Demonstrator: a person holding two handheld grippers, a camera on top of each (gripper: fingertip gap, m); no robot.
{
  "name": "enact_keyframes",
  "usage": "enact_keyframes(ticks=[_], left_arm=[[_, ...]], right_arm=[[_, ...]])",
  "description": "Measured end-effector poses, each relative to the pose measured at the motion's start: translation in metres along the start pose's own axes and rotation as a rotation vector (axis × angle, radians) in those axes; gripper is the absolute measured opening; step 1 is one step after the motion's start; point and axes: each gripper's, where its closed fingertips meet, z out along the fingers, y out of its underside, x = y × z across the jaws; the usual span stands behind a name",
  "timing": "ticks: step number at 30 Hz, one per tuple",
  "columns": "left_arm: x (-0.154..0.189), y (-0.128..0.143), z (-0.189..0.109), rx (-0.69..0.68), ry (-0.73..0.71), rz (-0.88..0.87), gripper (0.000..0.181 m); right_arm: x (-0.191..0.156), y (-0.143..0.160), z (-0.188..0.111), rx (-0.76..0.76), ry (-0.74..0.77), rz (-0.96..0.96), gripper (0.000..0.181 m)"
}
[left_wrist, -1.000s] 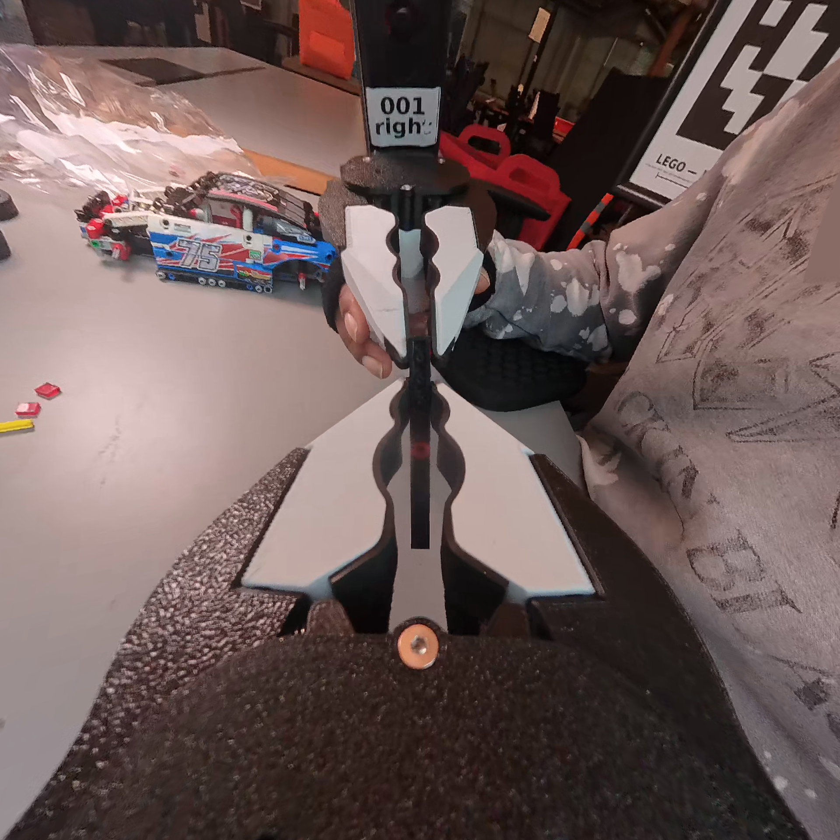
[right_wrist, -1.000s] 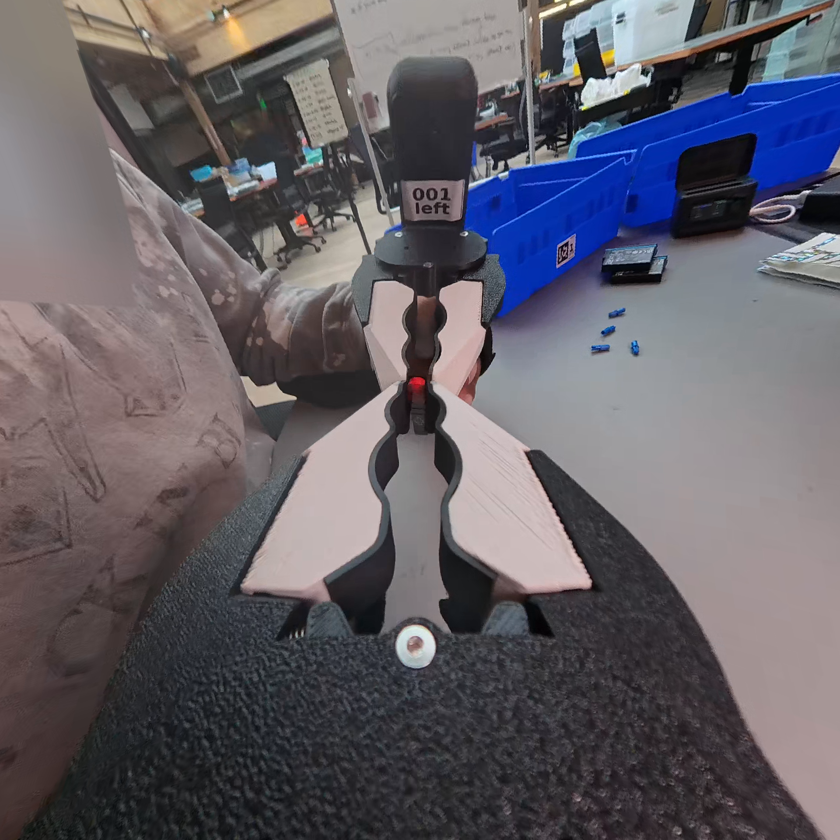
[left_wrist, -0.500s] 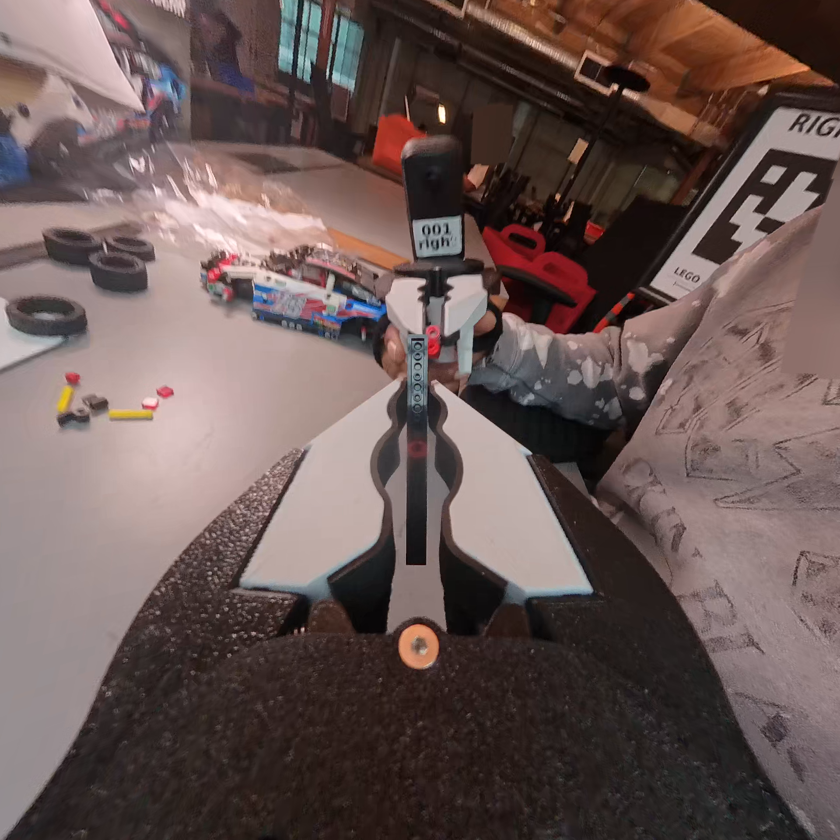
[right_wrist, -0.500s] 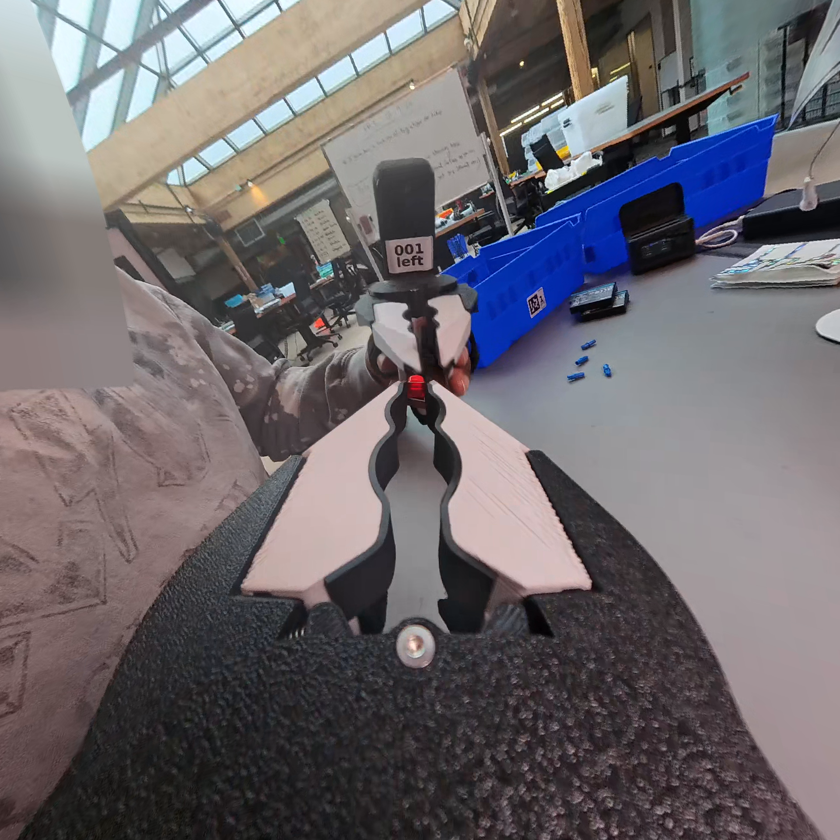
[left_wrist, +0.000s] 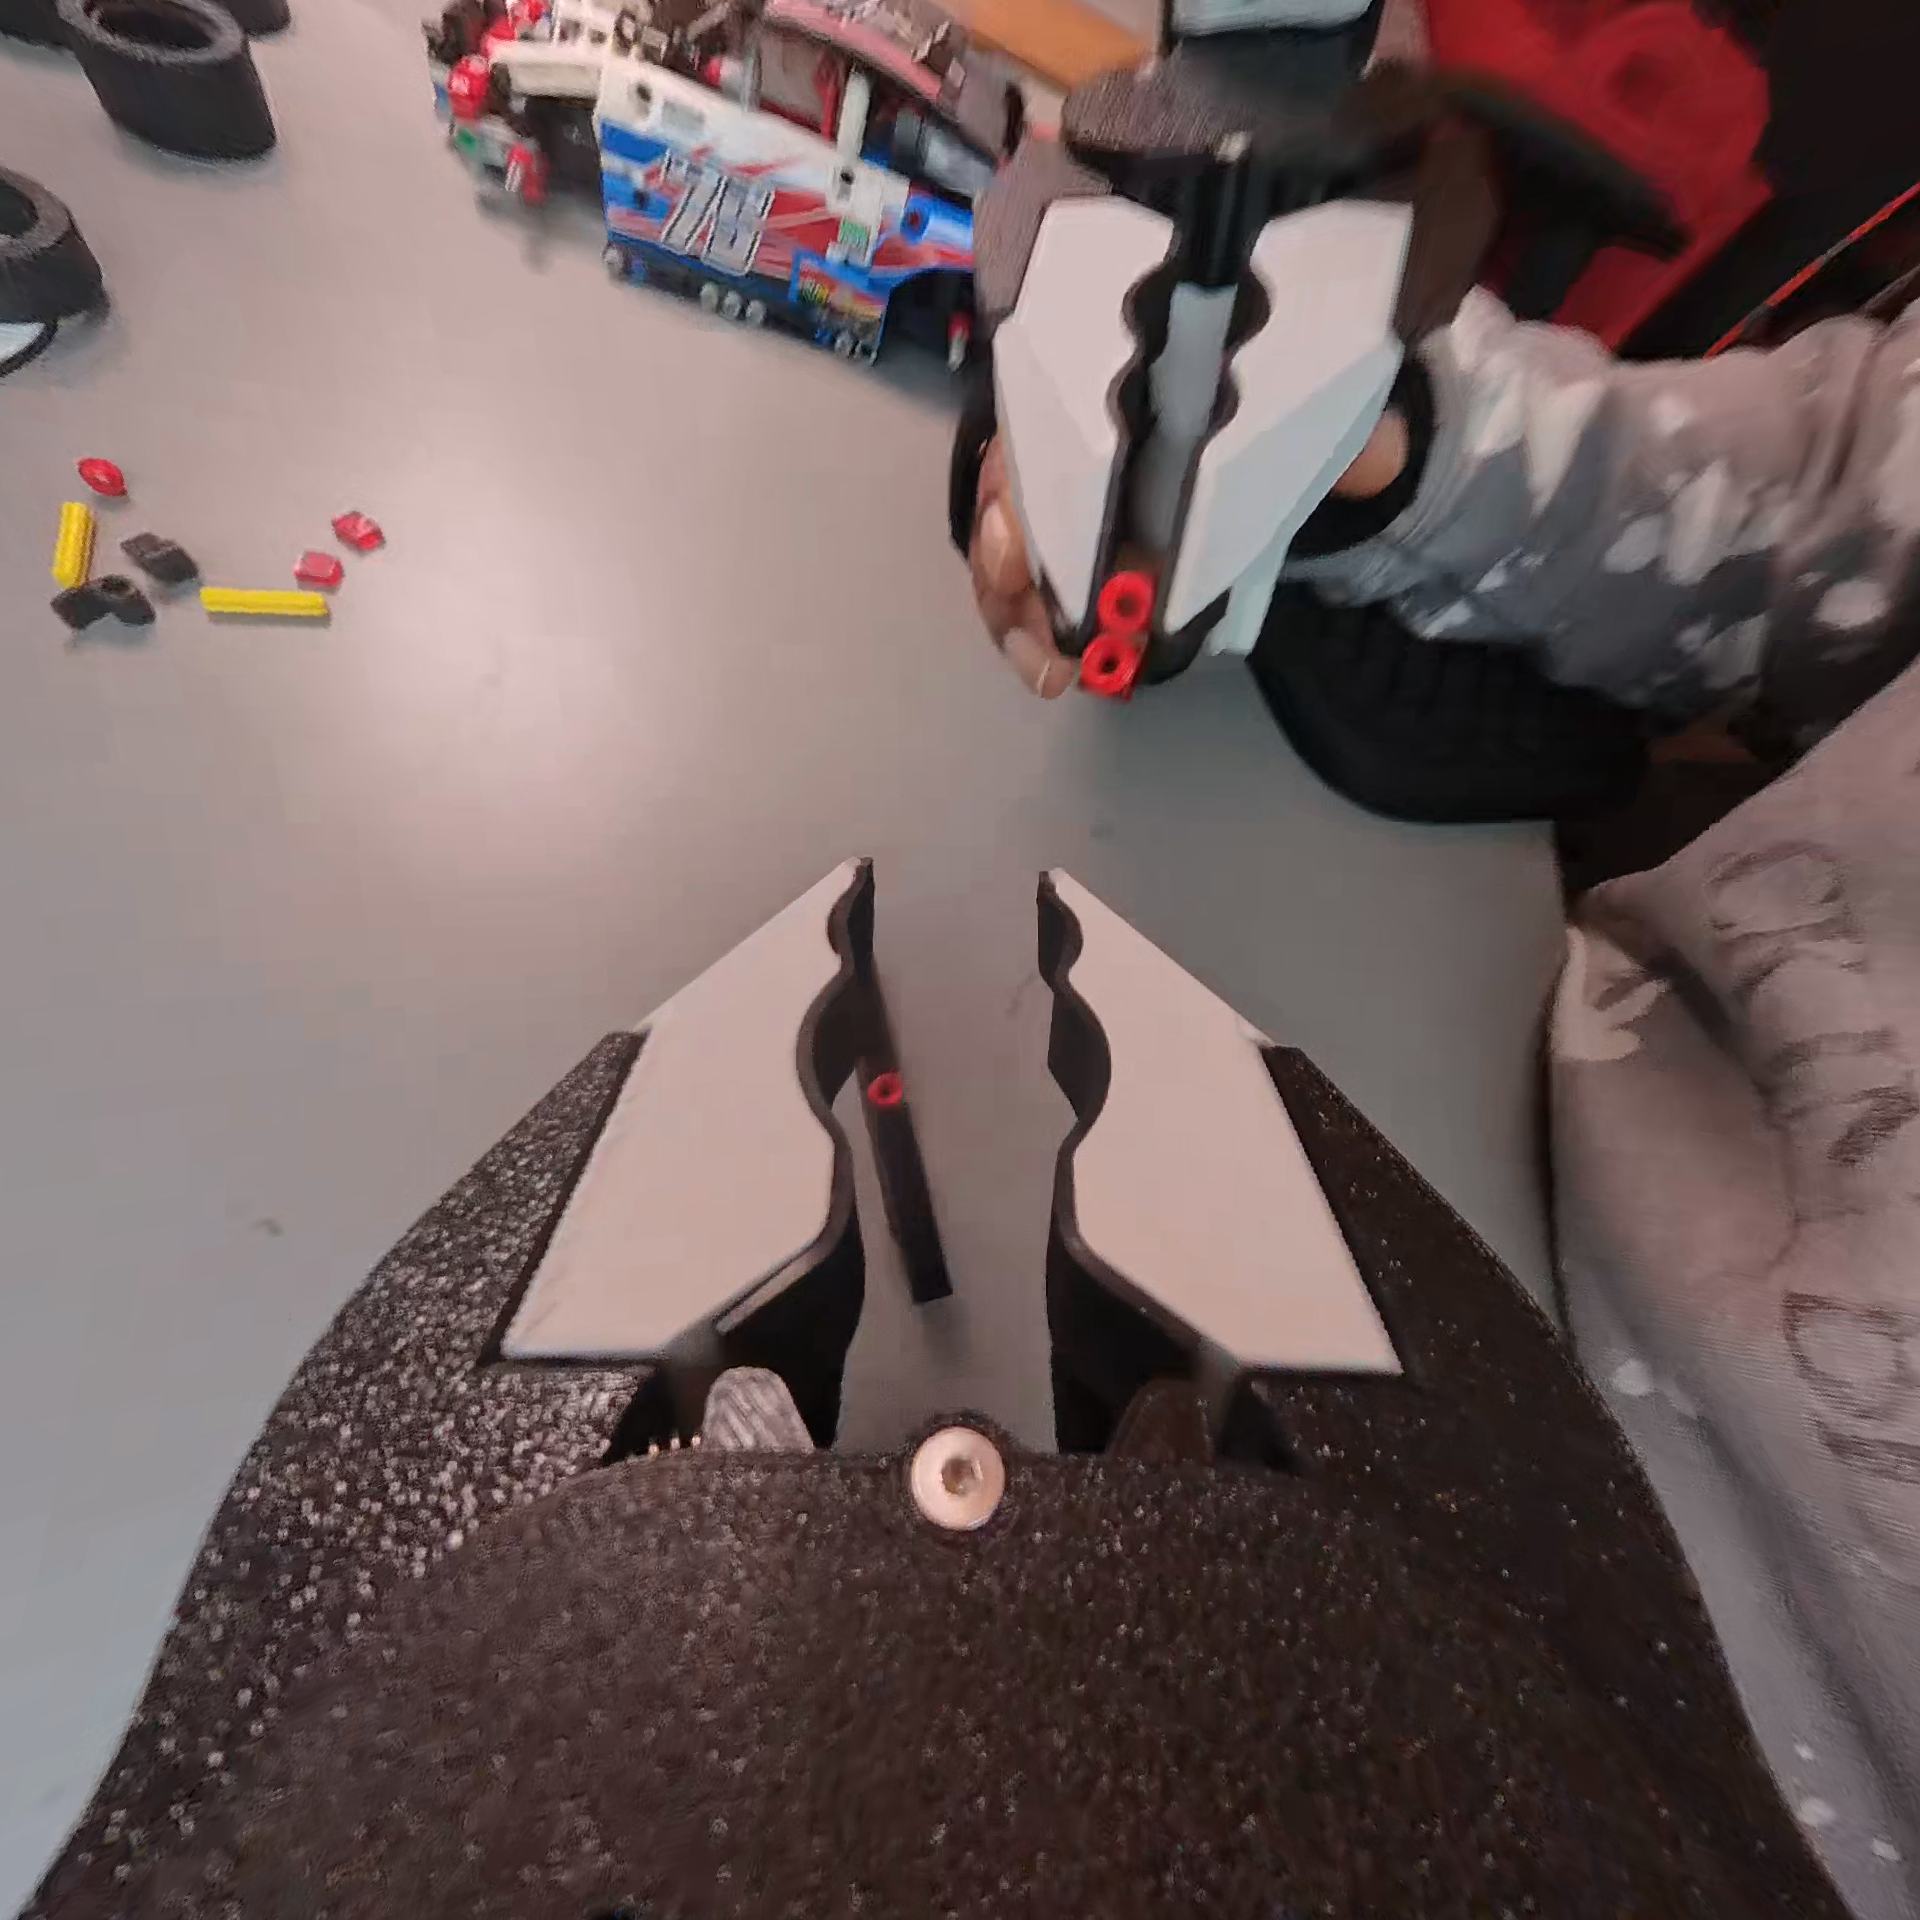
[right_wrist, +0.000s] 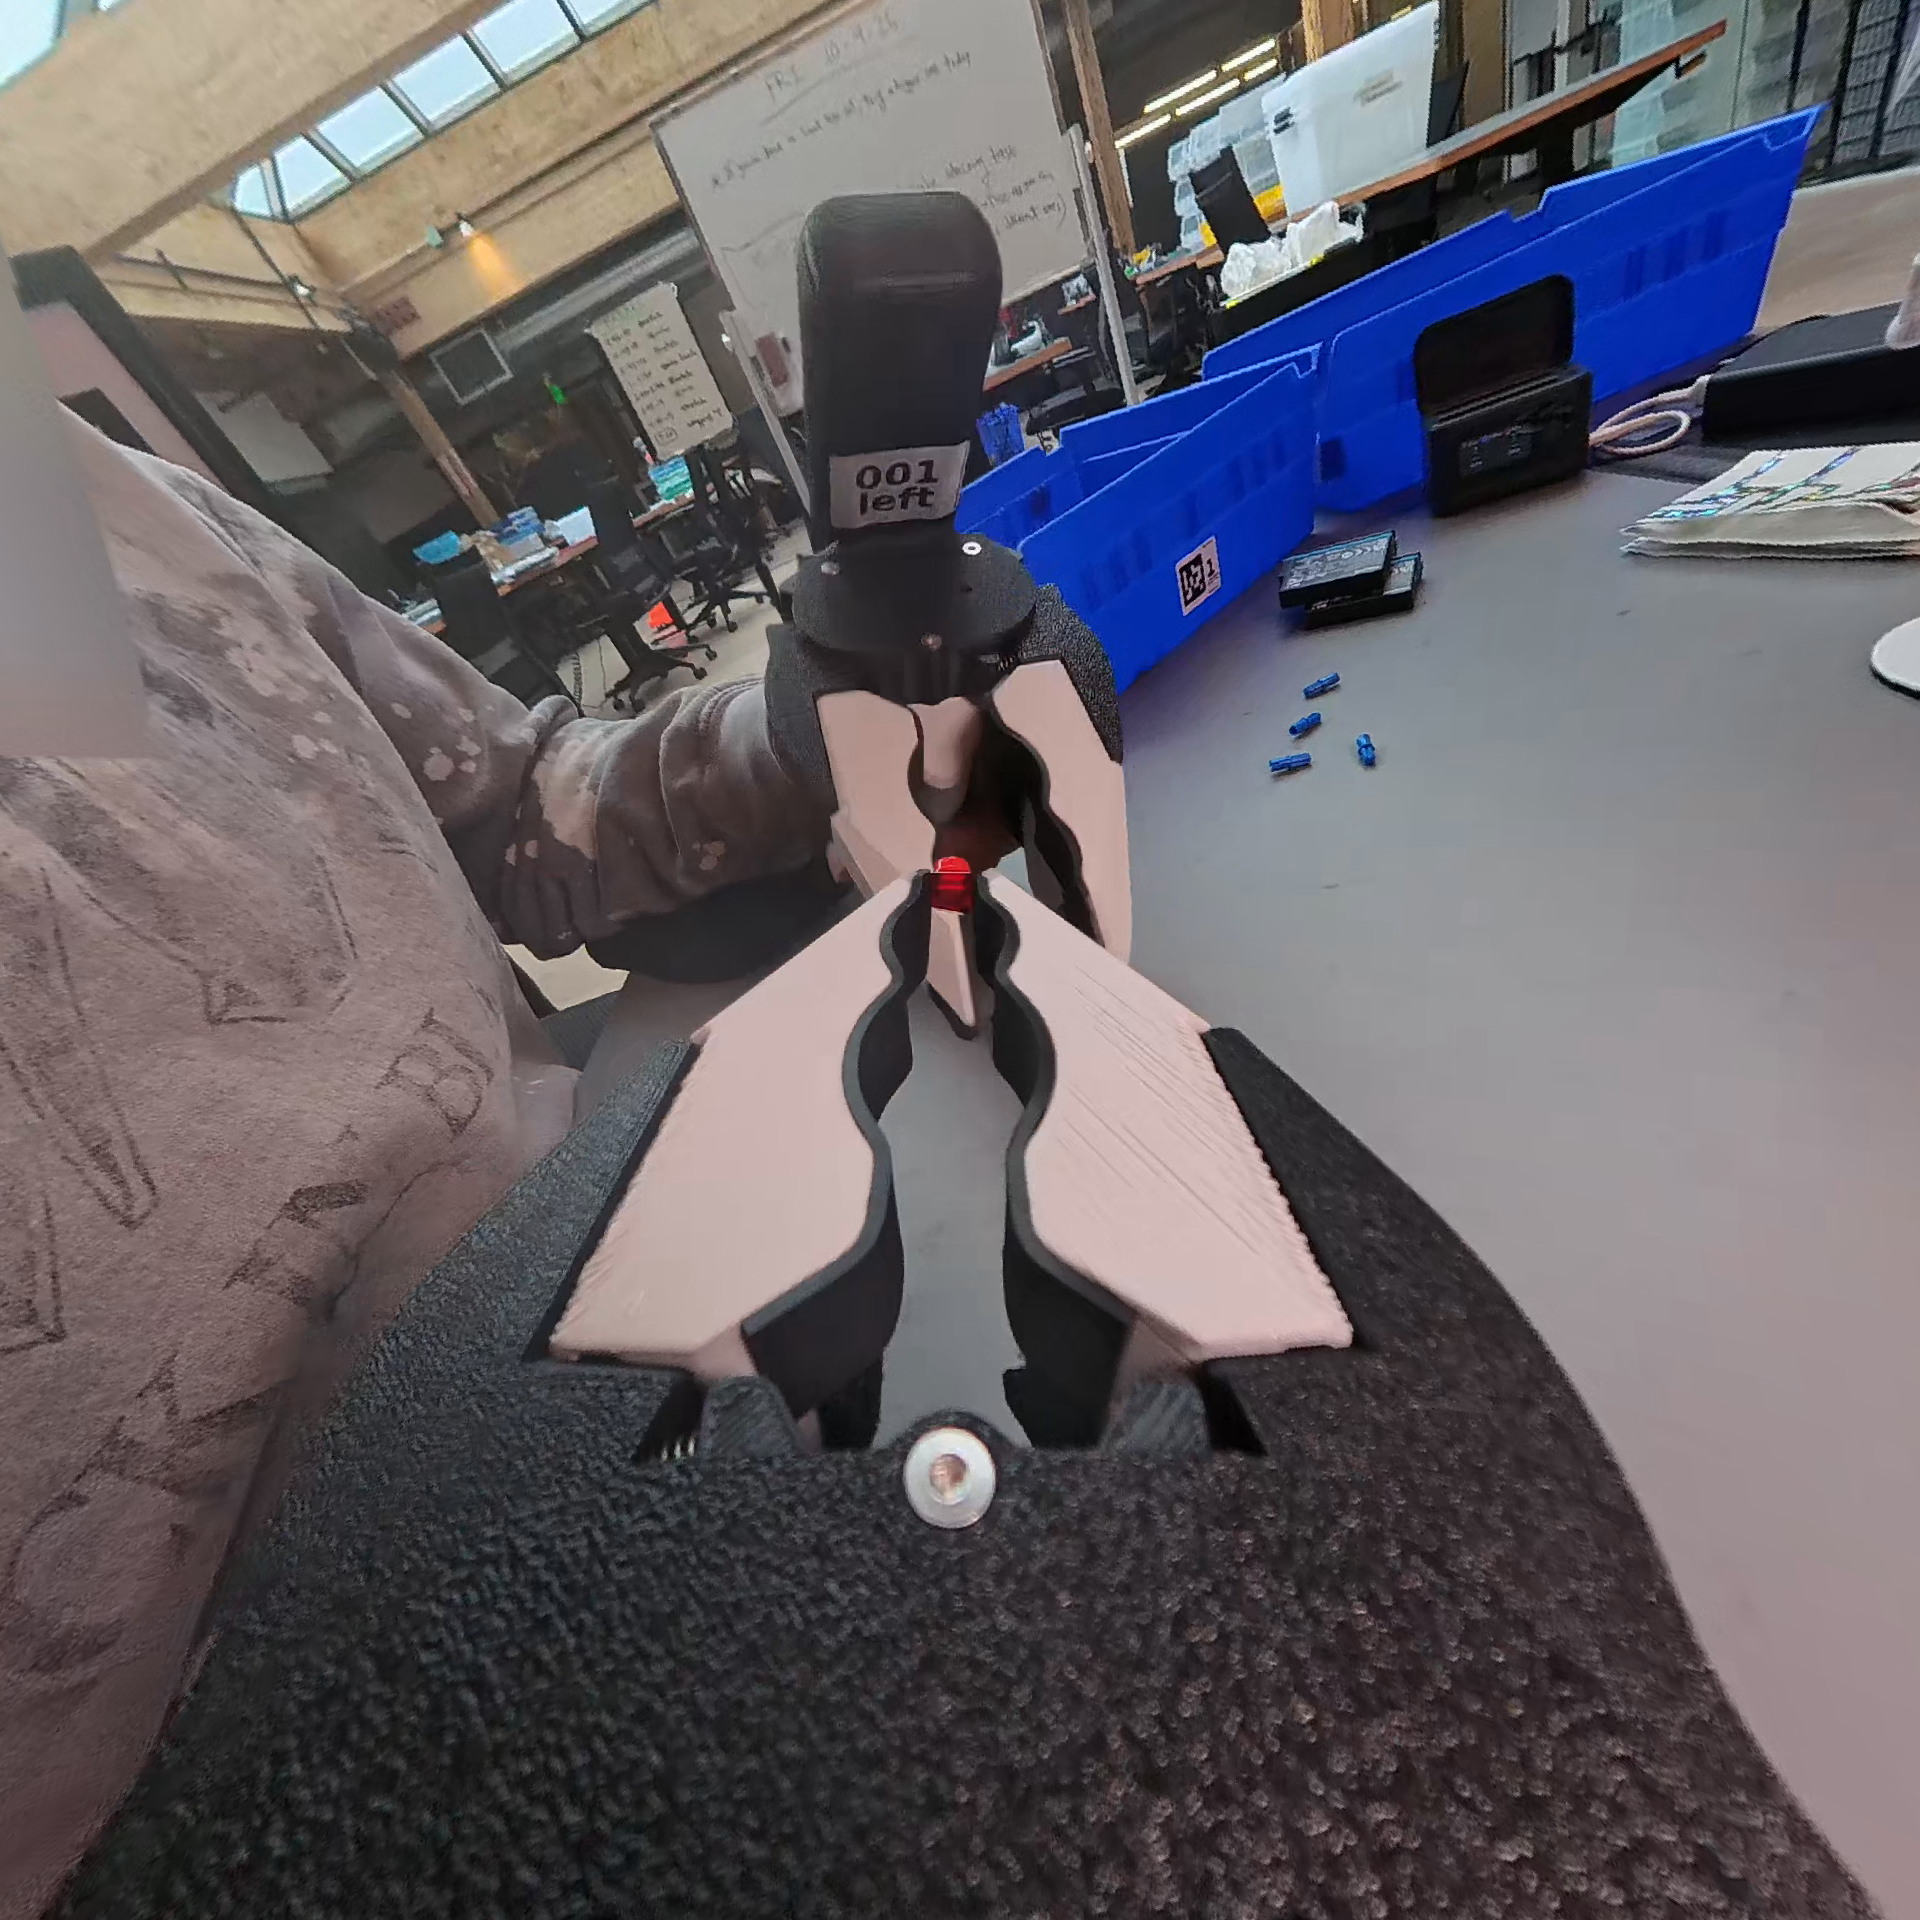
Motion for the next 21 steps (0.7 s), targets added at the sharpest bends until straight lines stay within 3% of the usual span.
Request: enact_keyframes(ticks=[1, 6, 15, 21], left_arm=[[0.007, -0.009, -0.004, 0.054, 0.059, -0.028, 0.029], [0.027, -0.038, -0.022, 0.225, 0.242, -0.130, 0.016], [0.014, -0.024, -0.013, 0.166, 0.298, -0.408, 0.014], [0.012, -0.019, -0.012, 0.146, 0.308, -0.440, 0.011]], right_arm=[[-0.001, 0.000, 0.001, 0.000, 0.001, -0.012, 0.008], [-0.004, 0.006, 0.008, -0.039, 0.042, -0.128, 0.008], [0.008, 0.022, 0.015, -0.210, 0.269, -0.594, 0.008], [0.010, 0.026, 0.017, -0.260, 0.320, -0.718, 0.008]])
